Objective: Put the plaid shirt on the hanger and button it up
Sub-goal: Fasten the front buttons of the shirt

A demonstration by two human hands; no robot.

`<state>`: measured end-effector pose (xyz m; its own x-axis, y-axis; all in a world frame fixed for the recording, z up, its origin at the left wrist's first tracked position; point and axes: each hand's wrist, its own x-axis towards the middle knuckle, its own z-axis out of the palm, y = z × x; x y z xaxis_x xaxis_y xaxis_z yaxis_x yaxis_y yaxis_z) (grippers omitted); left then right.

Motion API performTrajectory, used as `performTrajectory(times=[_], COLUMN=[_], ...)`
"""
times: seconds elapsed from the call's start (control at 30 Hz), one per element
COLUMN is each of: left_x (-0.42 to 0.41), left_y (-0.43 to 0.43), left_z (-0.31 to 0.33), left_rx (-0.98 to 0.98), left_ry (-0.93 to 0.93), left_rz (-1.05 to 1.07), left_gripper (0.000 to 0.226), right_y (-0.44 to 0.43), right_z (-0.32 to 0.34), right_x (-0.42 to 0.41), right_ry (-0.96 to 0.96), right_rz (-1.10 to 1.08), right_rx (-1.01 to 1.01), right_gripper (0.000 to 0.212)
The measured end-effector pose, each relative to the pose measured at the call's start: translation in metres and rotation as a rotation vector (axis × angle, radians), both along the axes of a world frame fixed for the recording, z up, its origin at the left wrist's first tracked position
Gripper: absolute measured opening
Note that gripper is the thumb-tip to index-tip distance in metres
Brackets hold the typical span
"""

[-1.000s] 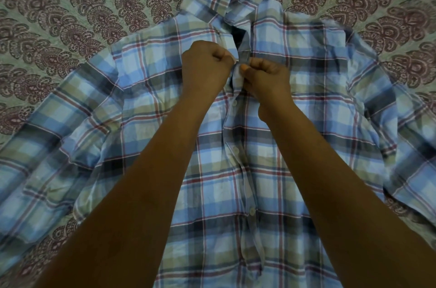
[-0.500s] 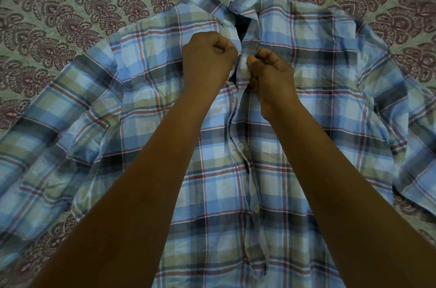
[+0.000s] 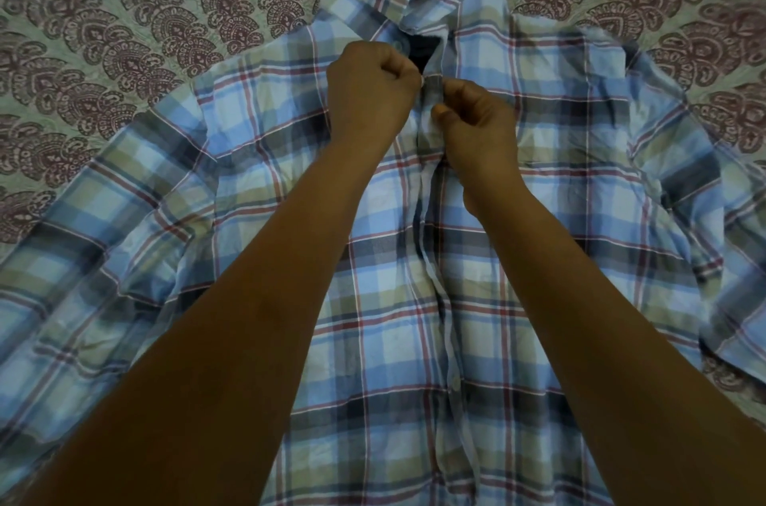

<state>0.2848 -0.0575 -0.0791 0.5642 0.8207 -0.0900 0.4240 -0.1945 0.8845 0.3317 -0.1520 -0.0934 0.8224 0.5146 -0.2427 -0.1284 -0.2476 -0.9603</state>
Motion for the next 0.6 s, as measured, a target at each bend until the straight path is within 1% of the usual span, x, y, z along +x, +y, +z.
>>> performTrajectory(times=[0.07, 0.13, 0.23, 0.33, 0.4, 0.47, 0.53, 0.6], left_x=[-0.002, -0.003, -0.004, -0.004, -0.003, -0.003, -0.004, -0.005], left_y=[0.002, 0.003, 0.003, 0.005, 0.008, 0.009, 0.008, 0.007], left_z=[-0.001, -0.001, 0.000, 0.002, 0.002, 0.001, 0.000, -0.001], left_rx=[-0.021, -0.036, -0.005, 0.027, 0.017, -0.007, -0.029, -0.064], left_ry=[-0.006, -0.010, 0.004, 0.017, 0.032, 0.034, 0.048, 0.076], left_rz=[-0.013, -0.029, -0.071, -0.091, -0.111, -0.110, -0.087, -0.049], left_gripper=[0.029, 0.030, 0.024, 0.021, 0.019, 0.020, 0.026, 0.020], right_y=[0.000, -0.001, 0.000, 0.003, 0.005, 0.007, 0.011, 0.016], right_z=[0.000, 0.001, 0.003, 0.006, 0.008, 0.009, 0.008, 0.004], right_x=[-0.001, -0.002, 0.001, 0.005, 0.009, 0.014, 0.017, 0.017], right_ry=[-0.020, -0.045, -0.075, -0.019, -0.012, -0.051, -0.141, -0.248], right_rz=[-0.001, 0.021, 0.054, 0.028, 0.025, 0.038, 0.050, 0.050], right_rx=[-0.018, -0.012, -0.004, 0.057, 0.050, 0.020, -0.031, -0.108], right_gripper=[0.032, 0.029, 0.022, 0.022, 0.023, 0.022, 0.018, 0.015])
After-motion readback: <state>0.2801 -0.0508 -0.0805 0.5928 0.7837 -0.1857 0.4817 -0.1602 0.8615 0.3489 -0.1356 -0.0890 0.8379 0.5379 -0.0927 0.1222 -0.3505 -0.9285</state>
